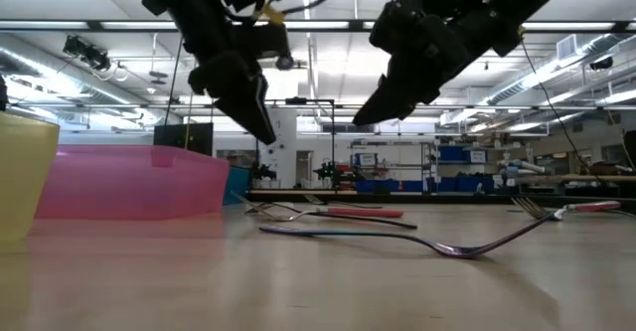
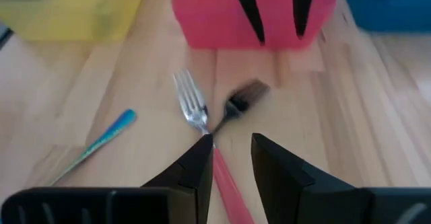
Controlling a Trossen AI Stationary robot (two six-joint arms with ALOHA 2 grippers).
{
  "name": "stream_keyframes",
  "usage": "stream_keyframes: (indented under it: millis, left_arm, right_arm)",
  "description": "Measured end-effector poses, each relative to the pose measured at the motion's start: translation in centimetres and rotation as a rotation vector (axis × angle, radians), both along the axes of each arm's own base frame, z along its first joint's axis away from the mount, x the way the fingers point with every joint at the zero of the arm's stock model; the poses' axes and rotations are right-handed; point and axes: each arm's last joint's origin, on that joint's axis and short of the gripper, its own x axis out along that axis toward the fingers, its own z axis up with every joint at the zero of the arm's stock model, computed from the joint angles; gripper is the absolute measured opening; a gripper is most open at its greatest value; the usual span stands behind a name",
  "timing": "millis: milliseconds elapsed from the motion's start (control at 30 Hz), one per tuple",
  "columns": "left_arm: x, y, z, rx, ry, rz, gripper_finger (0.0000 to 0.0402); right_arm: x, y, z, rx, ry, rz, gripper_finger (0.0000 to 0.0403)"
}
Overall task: Sort silverware by color (type)
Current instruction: Put the bottom right black fork into the yellow bin
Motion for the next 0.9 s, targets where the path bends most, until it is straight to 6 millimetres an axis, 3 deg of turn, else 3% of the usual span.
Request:
stream_keyframes:
  millis: [300, 533, 700, 900]
  left_arm:
    - [0.8, -2.6, 0.7, -0.049, -0.133, -0.029, 0.0133]
    - [0.7, -3.8, 0.8, -0.052, -0.138, -0.067, 0.0133]
    - [0.7, -4.2, 0.8, -0.05, -0.136, -0.081, 0.0133]
    - [0.7, -4.2, 0.7, -0.049, -0.134, -0.084, 0.0133]
  right_arm:
    - [-0.6, 1.0, -0.9, 0.003, 0.017, 0.025, 0.011]
    - [-2.7, 2.4, -3.1, 0.139, 0.346, -0.126, 0.011]
    - [-4.0, 4.3, -3.8, 0.244, 0.502, -0.214, 0.011]
    - [-4.9, 7.6, -3.8, 0.384, 0.588, -0.191, 0.011]
